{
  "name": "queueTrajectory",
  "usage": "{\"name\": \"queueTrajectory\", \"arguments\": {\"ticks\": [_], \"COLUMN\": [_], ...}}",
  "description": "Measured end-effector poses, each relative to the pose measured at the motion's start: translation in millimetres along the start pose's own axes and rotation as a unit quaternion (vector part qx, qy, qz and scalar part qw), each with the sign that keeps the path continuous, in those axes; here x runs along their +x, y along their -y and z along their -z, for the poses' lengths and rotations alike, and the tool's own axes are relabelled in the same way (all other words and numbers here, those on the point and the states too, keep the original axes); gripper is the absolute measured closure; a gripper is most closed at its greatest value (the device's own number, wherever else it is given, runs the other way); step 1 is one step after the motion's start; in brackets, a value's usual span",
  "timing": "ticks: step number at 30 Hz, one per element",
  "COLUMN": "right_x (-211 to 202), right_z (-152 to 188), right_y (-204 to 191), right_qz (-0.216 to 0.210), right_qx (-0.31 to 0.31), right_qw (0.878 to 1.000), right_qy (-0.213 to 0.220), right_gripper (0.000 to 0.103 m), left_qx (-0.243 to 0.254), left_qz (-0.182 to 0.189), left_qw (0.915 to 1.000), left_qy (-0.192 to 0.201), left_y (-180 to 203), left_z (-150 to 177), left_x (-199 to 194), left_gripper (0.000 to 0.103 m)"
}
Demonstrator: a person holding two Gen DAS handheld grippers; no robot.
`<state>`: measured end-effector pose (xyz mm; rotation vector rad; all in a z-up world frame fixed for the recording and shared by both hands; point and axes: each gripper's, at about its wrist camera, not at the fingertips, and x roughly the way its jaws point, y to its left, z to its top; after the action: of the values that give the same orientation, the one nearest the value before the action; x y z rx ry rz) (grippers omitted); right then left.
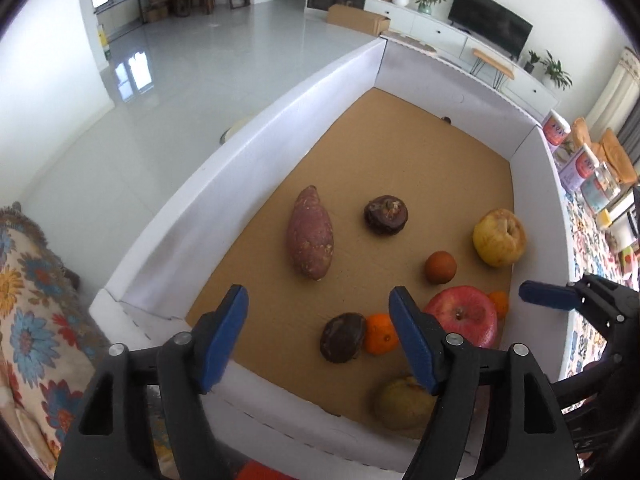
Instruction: Organize fruits
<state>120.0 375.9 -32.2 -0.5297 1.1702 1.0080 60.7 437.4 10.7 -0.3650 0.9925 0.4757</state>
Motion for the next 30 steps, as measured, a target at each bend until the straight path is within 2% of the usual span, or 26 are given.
{"name": "queueTrajectory", "arguments": {"ticks": [2,4,6,8,11,14,17,22,26,30], "right_x": [-29,-62,-94,-117,-136,-146,-150,-143,-140,-138], "right_z": [3,9,17,26,41,60,74,75,70,66], "right_y": [9,17,23,24,21,17,10,-4,-7,-9], "right_qz": [0.002,0.023,0.043,0.050,0.055,0.075,0.073,0.085,0.092,0.090], "right_qx": [0.014,0.021,0.028,0.032,0.038,0.053,0.067,0.058,0.065,0.071], "right_qw": [0.999,0.997,0.993,0.989,0.987,0.984,0.984,0.987,0.986,0.986], "right_qy": [0.033,0.069,0.106,0.137,0.147,0.150,0.146,0.123,0.125,0.121], "right_gripper": [0.012,0.009,0.002,0.000,0.000,0.000,0.000,0.000,0.000,0.000], "left_qx": [0.017,0.028,0.028,0.012,0.006,0.024,0.031,0.040,0.051,0.026], "left_qz": [-0.024,-0.054,-0.063,-0.062,-0.048,-0.076,-0.100,-0.081,-0.087,-0.086], "left_qw": [0.9988,0.9940,0.9866,0.9839,0.9882,0.9895,0.9872,0.9903,0.9897,0.9925], "left_qy": [0.040,0.091,0.148,0.167,0.145,0.120,0.120,0.106,0.101,0.082], "left_y": [7,17,24,28,33,42,47,49,49,40], "left_z": [3,8,16,20,21,25,35,45,48,47], "left_x": [-23,-48,-73,-90,-94,-91,-92,-98,-102,-99], "left_gripper": [0.014,0.004,0.002,0.001,0.001,0.001,0.001,0.001,0.001,0.001]}}
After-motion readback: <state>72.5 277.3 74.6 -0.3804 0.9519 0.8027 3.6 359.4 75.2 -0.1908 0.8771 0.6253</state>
